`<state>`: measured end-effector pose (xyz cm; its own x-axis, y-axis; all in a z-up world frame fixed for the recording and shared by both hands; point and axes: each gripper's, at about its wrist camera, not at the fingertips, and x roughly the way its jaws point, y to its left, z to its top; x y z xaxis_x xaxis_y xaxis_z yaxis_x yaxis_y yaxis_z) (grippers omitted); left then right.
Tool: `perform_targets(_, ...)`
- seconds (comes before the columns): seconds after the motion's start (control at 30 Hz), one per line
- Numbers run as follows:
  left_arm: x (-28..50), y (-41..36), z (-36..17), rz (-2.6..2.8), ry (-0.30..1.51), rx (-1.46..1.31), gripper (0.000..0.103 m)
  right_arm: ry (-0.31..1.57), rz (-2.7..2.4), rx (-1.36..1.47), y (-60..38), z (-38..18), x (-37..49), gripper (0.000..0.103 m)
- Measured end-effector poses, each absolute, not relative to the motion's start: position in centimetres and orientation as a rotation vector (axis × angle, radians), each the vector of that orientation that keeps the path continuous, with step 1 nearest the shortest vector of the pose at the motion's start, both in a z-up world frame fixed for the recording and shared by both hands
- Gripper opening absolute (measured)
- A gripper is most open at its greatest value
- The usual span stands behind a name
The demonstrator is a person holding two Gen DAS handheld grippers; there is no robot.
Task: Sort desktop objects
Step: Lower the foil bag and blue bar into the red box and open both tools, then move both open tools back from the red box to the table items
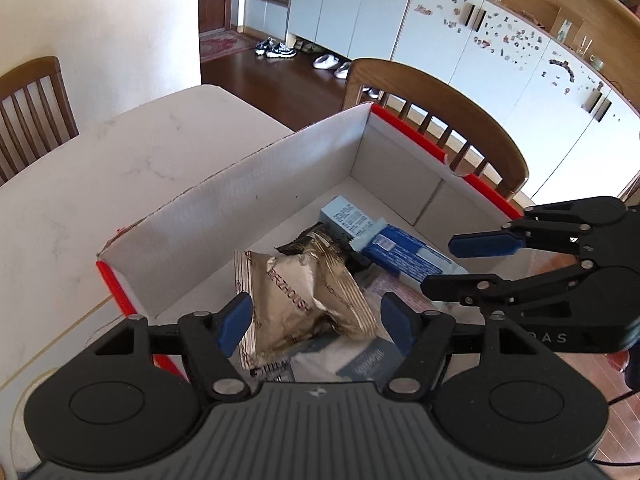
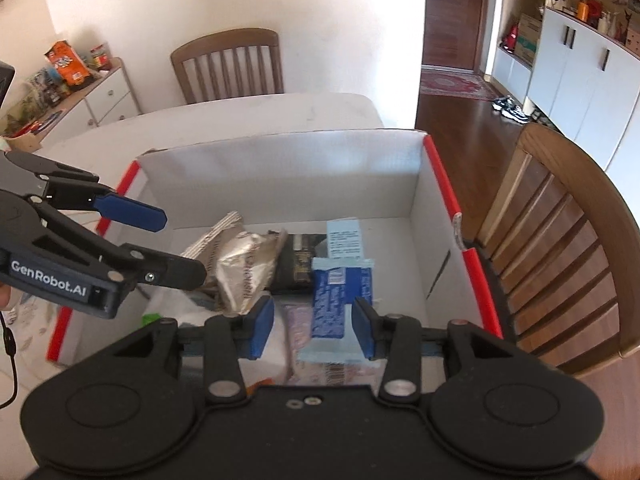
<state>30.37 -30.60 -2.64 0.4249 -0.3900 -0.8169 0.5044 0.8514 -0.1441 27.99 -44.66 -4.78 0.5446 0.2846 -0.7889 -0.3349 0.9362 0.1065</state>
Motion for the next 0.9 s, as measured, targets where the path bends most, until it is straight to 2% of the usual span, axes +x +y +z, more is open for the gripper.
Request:
perform_targets(0.2,28.8,-29.8,-1.8,-0.569,0.963,0.094,0.07,0.915,0.399,-0.056,-44.4,-4.0,26.9,0.044)
perform_targets(0.37,27.6,-29.2,-1.2,-0.578,0.933,0.091,0.076,0.914,0.408,-0.027,-44.4,-3.8,26.5,0.044)
perform_targets(0.43,27.1,-28.9,-1.0,-0.58,0.926,0.091,0.076,0.908,0.405,-0.021,-44.3,-3.7,26.2,0.048)
perform_targets(0.5,26.8,-28.5,-0.8,-0.582,0.921,0.086,0.078,0.89,0.402,-0.011,-44.1,-3.5,25.9,0.066)
perform_targets(0.9,24.4,-25.7,0.2,-0.583,0.856,0.074,0.089,0.872,0.346,-0.003,-42.7,-2.9,24.2,0.07)
